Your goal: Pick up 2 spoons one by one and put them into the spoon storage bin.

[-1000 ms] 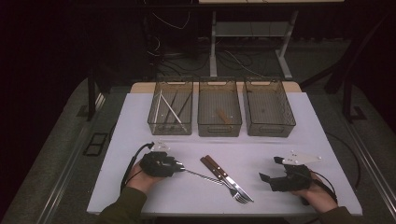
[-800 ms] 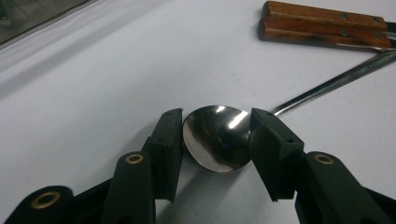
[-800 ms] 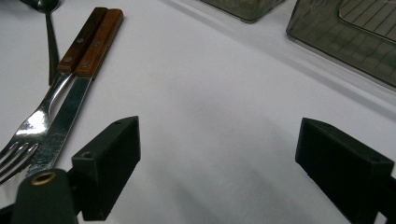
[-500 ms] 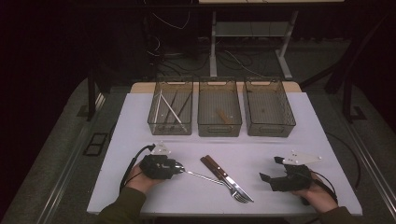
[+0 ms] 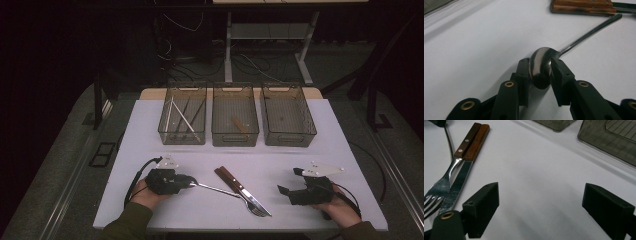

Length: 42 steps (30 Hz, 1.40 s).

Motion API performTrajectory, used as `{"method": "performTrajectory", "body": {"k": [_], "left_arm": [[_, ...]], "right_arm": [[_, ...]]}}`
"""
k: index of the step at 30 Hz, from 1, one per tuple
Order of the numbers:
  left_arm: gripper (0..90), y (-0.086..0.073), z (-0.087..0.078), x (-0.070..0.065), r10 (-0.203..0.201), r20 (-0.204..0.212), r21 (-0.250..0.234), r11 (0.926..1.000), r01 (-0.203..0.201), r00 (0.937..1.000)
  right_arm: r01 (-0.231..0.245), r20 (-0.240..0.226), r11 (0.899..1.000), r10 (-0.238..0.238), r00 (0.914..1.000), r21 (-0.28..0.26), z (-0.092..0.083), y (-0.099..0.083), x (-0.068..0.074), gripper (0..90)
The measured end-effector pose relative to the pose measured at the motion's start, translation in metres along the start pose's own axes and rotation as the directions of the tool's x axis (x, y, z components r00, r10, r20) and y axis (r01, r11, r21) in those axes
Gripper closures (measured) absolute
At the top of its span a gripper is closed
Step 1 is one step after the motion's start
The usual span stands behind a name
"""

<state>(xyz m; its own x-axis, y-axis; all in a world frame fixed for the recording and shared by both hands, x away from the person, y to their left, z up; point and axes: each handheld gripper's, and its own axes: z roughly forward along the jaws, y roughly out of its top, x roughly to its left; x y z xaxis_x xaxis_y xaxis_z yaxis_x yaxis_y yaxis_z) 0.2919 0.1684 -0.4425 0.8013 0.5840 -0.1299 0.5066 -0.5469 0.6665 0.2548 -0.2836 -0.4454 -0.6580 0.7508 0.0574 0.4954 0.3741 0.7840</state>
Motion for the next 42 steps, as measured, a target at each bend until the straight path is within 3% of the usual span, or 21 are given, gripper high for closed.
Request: {"method": "performTrajectory", "body": {"k": [7,12,25,36,42], "left_arm": [[76.0,-0.003,-0.004,0.003,-0.004,0.027,-0.008,1.0000,0.004,0.9996],[80.8,-0.004,-0.005,0.005,-0.029,0.054,-0.016,0.9994,0.030,0.9981],[85.7,-0.003,-0.008,0.003,-0.005,0.087,-0.013,0.9999,0.006,0.9962],[87.5,0.000,-0.015,0.003,-0.020,0.145,-0.102,0.9942,0.035,0.9891],[87.7,0.002,-0.019,0.003,-0.034,0.156,-0.142,0.9882,0.057,0.9871]], "right_arm": [[-0.003,-0.001,1.000,0.003,1.0000,0.001,0.000,0.000,0.000,14.2],[-0.004,0.001,1.000,0.004,1.0000,-0.002,-0.001,0.000,0.000,14.2],[-0.001,-0.001,1.000,0.001,1.0000,-0.002,0.000,0.000,0.000,14.2],[0.003,-0.002,1.000,-0.003,1.0000,-0.003,0.000,0.000,0.000,14.2],[0.004,-0.002,1.000,-0.004,1.0000,-0.002,0.000,0.000,0.001,14.2]]}}
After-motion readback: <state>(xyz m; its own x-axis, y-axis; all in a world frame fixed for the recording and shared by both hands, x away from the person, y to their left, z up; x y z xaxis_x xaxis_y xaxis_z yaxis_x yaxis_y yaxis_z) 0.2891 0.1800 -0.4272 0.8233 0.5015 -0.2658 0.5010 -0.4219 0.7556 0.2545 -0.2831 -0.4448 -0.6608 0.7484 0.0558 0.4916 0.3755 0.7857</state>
